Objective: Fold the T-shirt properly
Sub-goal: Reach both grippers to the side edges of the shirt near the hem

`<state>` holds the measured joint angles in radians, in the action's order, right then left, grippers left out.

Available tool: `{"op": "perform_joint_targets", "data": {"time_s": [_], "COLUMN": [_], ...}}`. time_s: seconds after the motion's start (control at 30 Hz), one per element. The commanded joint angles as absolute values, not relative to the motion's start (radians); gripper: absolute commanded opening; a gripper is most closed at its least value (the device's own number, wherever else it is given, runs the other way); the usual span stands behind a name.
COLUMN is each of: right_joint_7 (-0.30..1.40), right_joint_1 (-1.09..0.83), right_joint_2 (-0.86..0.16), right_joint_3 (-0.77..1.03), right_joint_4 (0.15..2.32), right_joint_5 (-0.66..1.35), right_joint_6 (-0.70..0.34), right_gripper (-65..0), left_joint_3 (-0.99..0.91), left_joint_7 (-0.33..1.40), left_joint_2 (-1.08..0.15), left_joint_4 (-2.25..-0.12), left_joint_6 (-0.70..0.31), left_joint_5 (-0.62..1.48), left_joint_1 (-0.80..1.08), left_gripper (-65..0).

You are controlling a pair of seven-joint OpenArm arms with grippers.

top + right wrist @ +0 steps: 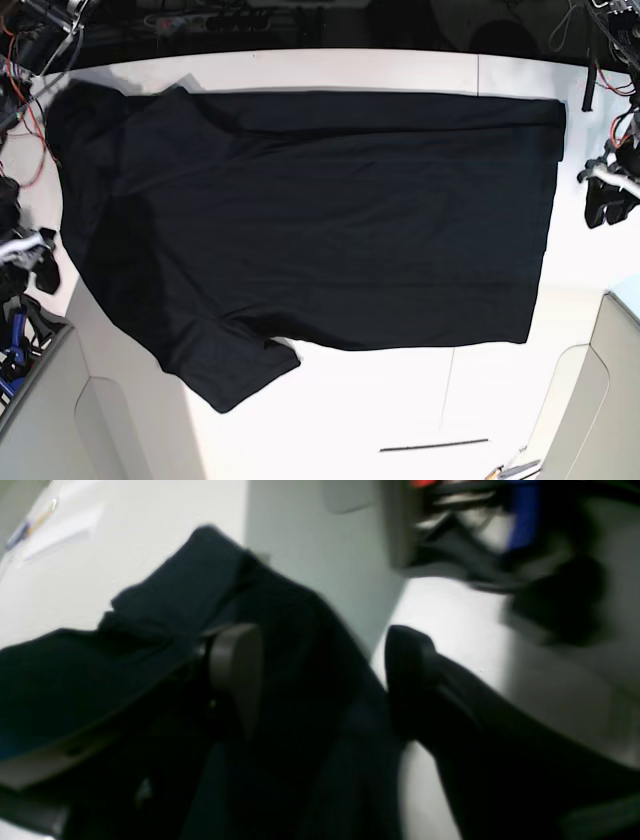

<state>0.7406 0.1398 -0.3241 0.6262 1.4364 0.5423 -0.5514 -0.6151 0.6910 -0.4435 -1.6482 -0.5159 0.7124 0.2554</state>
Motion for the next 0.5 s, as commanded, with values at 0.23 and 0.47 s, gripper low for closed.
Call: {"op": "perform_joint_targets", "data": {"time_s": [0.23,0.47], "right_joint_7": [0.533,0.440], "right_joint_1": [0.396,0.493], "right_joint_2": [-0.349,-0.358], "right_joint_3": [0.516,0.515], "right_joint_4": [1.025,0.815], "right_joint_5": [0.379,0.260], "right_joint_6": [-0.508,-0.428], "right_gripper": [-27.0,-27.0], "left_joint_3": [-0.458,-0.387], "left_joint_7": [0.600,0.559], "left_joint_2": [-0.561,-0.585], "left_joint_4": [-1.369,-1.079], "left_joint_6": [-0.516,-0.516], "left_joint_5": [0.659,0.642], "left_joint_1": [0.032,-0.201], "left_gripper": [-27.2,-27.2]}}
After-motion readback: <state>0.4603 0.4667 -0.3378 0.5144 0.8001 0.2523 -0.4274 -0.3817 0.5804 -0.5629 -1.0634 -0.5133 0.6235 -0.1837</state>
